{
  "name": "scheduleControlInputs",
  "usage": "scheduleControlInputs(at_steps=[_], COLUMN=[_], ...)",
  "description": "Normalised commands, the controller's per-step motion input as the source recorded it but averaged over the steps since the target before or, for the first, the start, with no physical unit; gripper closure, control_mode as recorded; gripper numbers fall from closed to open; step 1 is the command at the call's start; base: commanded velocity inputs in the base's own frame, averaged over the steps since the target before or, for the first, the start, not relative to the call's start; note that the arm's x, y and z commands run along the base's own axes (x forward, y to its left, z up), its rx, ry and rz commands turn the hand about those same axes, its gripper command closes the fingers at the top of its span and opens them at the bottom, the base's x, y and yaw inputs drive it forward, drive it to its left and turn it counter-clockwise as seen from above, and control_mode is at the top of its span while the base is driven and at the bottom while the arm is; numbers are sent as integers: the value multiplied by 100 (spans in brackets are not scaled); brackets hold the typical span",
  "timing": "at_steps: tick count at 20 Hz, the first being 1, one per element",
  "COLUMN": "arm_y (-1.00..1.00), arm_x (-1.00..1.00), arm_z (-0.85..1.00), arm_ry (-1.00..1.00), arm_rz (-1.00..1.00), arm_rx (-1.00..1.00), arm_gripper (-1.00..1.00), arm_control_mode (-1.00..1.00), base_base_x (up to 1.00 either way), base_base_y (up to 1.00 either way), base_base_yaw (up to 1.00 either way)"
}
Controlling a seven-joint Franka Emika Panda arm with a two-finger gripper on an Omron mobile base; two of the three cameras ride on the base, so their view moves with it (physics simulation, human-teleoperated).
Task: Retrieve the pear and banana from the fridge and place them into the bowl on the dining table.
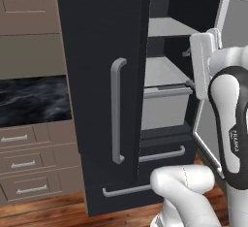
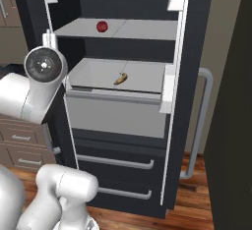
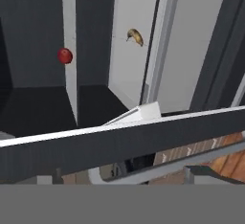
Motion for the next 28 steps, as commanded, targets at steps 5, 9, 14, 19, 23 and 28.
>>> scheduleControlInputs(at_steps=[5, 9, 14, 19, 23, 28], arm_y=[2, 0, 6, 15, 22, 27], arm_x=[43, 19, 28, 50, 62, 73], arm_z=[-3, 0, 0, 0, 0, -1], arm_ry=[-13, -1, 4, 1, 1, 0], arm_rz=[1, 6, 15, 20, 19, 15], arm_rx=[3, 4, 3, 1, 0, 0], arm_gripper=[-100, -100, -100, -100, -100, -100], arm_control_mode=[-100, -100, -100, -100, -100, -100], base_base_x=[0, 0, 0, 0, 0, 0], base_base_y=[0, 0, 0, 0, 0, 0], base_base_yaw=[0, 0, 0, 0, 0, 0])
